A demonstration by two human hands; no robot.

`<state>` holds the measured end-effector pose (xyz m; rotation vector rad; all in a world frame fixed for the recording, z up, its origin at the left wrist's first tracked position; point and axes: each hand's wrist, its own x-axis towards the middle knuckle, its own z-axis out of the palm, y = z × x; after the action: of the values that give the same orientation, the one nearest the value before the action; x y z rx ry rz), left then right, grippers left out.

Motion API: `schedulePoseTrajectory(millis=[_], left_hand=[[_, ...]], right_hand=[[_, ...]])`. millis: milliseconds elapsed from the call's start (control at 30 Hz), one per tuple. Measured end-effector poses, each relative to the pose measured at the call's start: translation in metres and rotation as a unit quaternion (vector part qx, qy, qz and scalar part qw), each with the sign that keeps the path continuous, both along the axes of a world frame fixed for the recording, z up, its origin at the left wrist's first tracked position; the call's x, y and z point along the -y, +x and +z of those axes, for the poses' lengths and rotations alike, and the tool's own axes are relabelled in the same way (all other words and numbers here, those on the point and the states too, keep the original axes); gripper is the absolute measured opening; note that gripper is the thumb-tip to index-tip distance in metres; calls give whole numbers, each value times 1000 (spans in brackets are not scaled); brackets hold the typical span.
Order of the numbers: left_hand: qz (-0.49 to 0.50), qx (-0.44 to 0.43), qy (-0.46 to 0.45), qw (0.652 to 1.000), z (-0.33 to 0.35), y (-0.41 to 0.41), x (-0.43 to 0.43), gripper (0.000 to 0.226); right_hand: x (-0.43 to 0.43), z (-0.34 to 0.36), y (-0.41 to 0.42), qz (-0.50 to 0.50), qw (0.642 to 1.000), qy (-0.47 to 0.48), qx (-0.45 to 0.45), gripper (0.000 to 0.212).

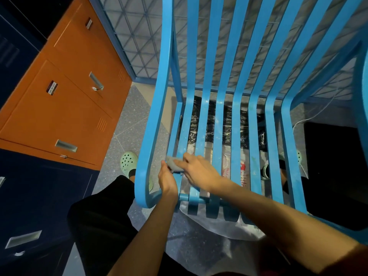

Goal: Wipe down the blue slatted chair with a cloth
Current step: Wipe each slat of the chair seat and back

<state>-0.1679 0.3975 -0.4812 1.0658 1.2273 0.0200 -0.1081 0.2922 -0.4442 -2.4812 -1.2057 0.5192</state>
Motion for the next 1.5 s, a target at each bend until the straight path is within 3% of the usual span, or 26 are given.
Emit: schedulePoseTrajectory(millis=[100, 233, 533, 667, 833, 967, 1100, 1233, 1367, 1500], left_hand=[[5, 13, 12, 1000, 8, 7, -2, 48], [9, 10, 40, 999, 9, 10, -1, 46], [10, -6, 53, 999, 4, 9, 3, 58], [-11, 10, 63, 998, 12, 28, -3, 48], [-69, 16, 119, 990, 8, 40, -4, 44], [-34, 18, 106, 994, 1, 31, -9, 40], [-21, 23, 103, 994, 2, 32, -7, 44], [-11, 21, 115, 993, 5, 32, -5, 43], [-15, 17, 128, 991, 1, 31, -7, 40], [-6, 22, 145, 989, -4, 32, -5, 38]], right_hand=[[10, -3, -26, 52, 998, 11, -30, 50], [10, -7, -18, 95, 995, 10, -23, 50], [-7, -12, 26, -9, 999, 16, 41, 62], [7, -9, -13, 26, 999, 32, -26, 42], [12, -19, -23, 67, 998, 14, 13, 34], [5, -19, 7, 65, 998, -4, 17, 54], [-4, -27, 42, -3, 997, -17, 69, 67], [-16, -21, 37, -53, 998, 23, 35, 61], [-5, -19, -4, 6, 997, 74, -37, 50], [0, -32, 1, 40, 998, 56, -13, 43]])
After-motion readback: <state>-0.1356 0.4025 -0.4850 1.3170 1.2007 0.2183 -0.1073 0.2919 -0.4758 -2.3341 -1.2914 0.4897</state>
